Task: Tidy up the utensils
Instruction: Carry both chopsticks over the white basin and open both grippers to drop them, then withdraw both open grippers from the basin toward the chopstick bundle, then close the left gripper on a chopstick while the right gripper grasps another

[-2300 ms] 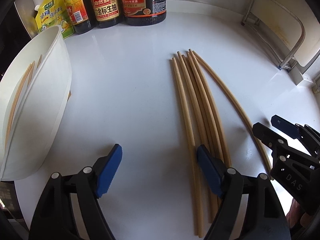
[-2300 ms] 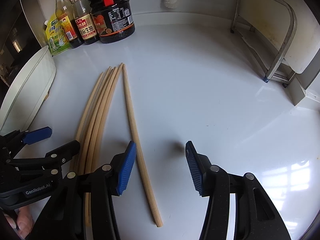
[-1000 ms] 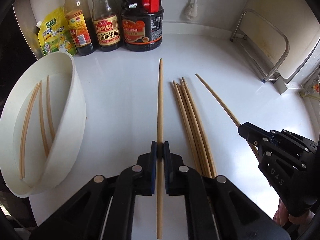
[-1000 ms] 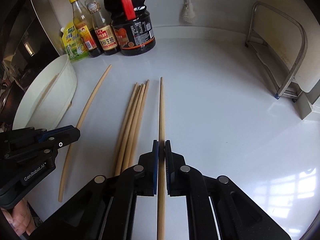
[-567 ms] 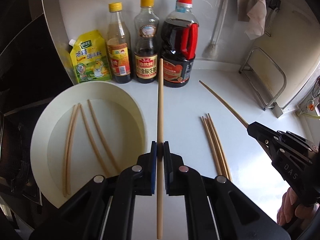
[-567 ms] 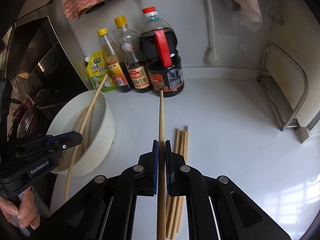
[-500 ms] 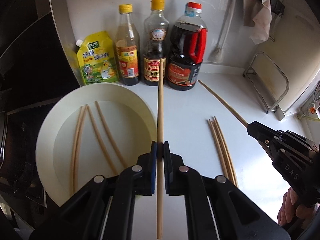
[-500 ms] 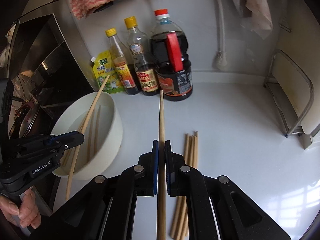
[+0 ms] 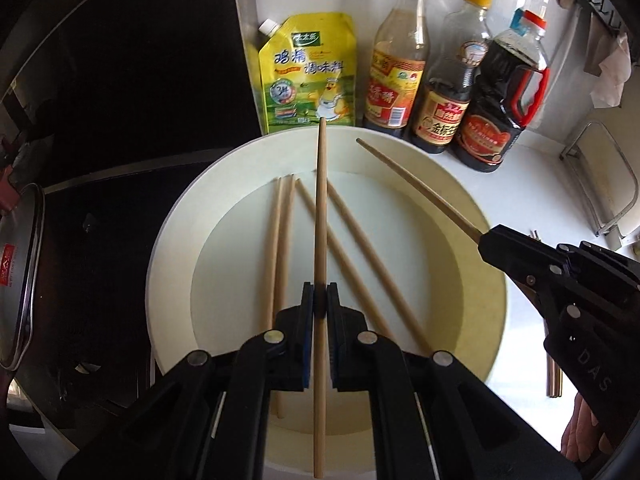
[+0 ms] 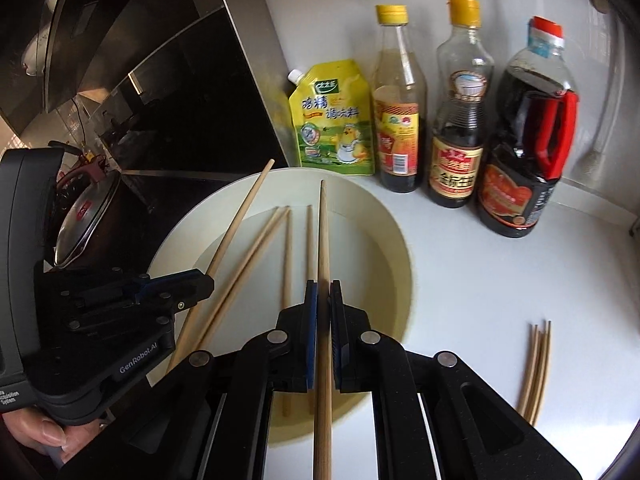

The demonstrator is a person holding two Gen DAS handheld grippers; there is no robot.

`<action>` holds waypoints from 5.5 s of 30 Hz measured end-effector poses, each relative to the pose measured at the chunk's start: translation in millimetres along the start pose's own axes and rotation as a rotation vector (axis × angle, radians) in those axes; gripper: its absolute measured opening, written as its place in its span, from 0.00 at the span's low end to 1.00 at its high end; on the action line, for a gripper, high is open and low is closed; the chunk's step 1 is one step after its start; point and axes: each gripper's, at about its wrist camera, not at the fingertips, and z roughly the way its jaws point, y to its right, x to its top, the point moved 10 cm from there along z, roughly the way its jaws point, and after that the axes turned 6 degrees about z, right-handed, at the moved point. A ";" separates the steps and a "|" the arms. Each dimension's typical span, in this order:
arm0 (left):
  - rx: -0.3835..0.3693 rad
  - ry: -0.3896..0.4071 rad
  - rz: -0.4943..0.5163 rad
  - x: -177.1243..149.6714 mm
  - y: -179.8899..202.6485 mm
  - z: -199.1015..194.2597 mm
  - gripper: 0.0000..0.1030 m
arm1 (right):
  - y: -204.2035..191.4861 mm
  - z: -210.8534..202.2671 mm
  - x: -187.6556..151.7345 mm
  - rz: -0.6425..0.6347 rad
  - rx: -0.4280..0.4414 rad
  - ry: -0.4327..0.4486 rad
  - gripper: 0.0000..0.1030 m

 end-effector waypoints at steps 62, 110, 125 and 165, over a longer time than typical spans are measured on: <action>-0.057 0.068 -0.077 -30.8 -0.6 -43.0 0.59 | 3.9 -41.1 -57.2 0.029 -0.106 -0.008 0.33; -0.209 -0.029 0.075 -72.7 224.5 -23.0 0.69 | 229.5 -105.0 -166.6 0.232 -0.282 -0.076 0.46; -0.158 -0.079 0.067 -81.0 227.6 11.5 0.69 | 247.2 -59.5 -165.0 0.220 -0.274 -0.095 0.46; -0.159 -0.091 0.056 -77.9 231.6 26.4 0.69 | 249.8 -41.8 -163.5 0.171 -0.335 -0.122 0.46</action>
